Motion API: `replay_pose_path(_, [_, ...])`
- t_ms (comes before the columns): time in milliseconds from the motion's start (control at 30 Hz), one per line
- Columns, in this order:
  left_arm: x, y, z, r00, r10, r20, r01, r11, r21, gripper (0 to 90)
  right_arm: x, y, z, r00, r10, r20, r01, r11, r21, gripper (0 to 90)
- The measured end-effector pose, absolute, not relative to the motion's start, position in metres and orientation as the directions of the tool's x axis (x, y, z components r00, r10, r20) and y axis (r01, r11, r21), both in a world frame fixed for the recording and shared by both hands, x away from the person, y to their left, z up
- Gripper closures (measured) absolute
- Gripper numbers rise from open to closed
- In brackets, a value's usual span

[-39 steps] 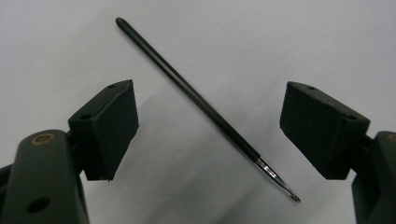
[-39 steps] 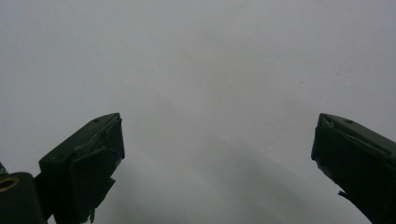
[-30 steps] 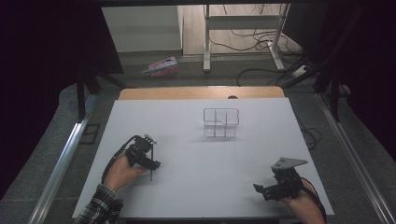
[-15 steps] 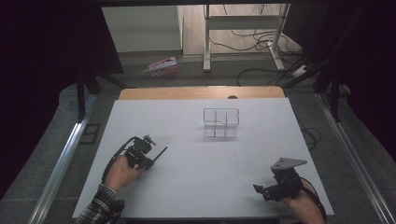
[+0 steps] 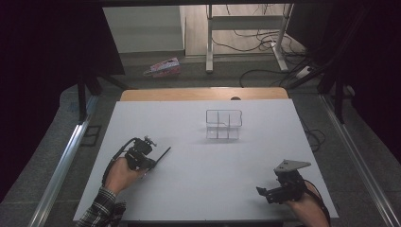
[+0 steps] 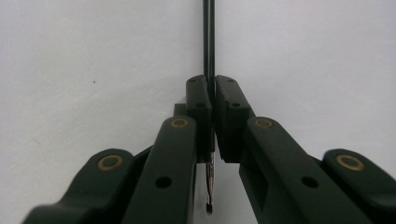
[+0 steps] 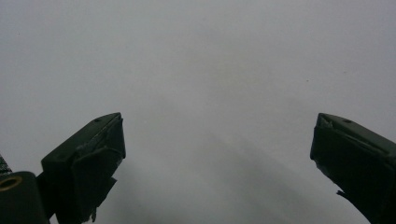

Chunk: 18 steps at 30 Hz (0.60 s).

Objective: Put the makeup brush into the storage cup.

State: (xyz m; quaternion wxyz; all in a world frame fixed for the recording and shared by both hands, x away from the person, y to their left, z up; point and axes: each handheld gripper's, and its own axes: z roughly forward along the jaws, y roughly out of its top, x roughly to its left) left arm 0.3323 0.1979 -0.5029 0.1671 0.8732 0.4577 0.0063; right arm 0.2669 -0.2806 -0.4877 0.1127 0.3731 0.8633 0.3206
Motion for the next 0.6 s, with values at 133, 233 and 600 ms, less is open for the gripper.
replay_pose_path(133, [0.331,0.198,-0.498,0.594,0.788,-0.164,0.788,-0.528,0.317,86.1,0.267,-0.280,-0.488,-0.698,0.715,0.044,0.569,0.516,0.640,3.3])
replay_pose_path(233, [0.329,0.197,-0.493,0.608,0.772,-0.187,0.778,-0.531,0.337,86.1,0.267,-0.280,-0.488,-0.698,0.715,0.044,0.569,0.516,0.640,3.3])
replay_pose_path(600, [0.318,0.188,-0.479,0.649,0.721,-0.244,0.744,-0.534,0.401,86.1,0.266,-0.280,-0.487,-0.700,0.713,0.042,0.564,0.515,0.645,3.3])
